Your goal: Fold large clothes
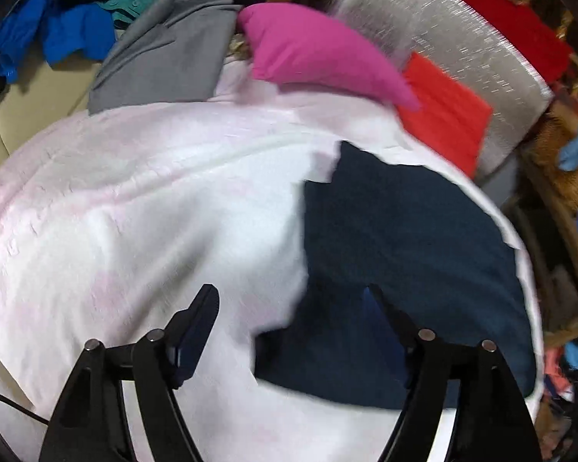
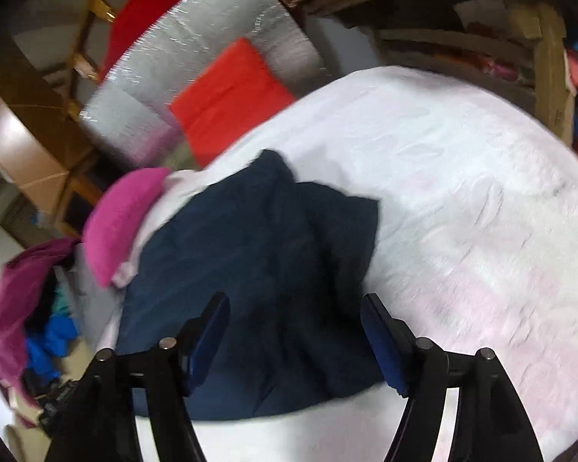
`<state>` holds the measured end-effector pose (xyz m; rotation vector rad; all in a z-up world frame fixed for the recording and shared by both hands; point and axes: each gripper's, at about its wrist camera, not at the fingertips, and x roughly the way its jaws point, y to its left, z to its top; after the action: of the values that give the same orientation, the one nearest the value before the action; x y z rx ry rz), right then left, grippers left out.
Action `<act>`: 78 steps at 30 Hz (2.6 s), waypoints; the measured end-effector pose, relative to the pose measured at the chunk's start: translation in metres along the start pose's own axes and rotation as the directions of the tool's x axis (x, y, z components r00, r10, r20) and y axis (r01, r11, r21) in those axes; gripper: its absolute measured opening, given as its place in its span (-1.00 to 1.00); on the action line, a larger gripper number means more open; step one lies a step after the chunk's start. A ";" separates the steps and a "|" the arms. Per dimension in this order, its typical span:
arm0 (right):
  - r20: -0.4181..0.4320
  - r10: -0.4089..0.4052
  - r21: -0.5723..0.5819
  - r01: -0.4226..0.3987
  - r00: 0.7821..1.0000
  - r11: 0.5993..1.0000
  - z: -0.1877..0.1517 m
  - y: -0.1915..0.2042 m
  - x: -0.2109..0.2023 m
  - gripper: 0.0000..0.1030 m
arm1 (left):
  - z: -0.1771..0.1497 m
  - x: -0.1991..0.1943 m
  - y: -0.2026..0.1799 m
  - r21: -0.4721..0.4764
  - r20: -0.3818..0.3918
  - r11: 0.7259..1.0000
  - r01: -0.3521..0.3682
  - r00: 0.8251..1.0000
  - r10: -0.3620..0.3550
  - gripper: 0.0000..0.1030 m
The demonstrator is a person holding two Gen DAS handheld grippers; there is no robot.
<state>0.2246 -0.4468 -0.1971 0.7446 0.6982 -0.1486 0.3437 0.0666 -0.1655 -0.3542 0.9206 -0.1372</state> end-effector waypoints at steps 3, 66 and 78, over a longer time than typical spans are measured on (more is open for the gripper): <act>-0.070 0.115 0.060 -0.111 0.991 0.992 -0.024 0.003 -0.002 0.47 | -0.023 -0.004 0.006 -0.070 -0.058 0.996 0.063 0.996 -0.067 0.52; 0.384 -0.160 -0.441 0.333 0.910 0.834 -0.131 0.208 -0.271 0.61 | -0.106 -0.343 -0.141 0.338 0.585 0.889 -0.308 0.809 0.057 0.97; 0.389 -0.177 -0.419 0.345 0.904 0.840 -0.140 0.207 -0.294 0.62 | -0.122 -0.372 -0.159 0.355 0.619 0.878 -0.320 0.785 0.036 0.99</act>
<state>-0.0001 -0.2343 0.0334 0.1276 0.4753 -0.3357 0.0280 -0.0120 0.1042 0.1321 0.2633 -0.0442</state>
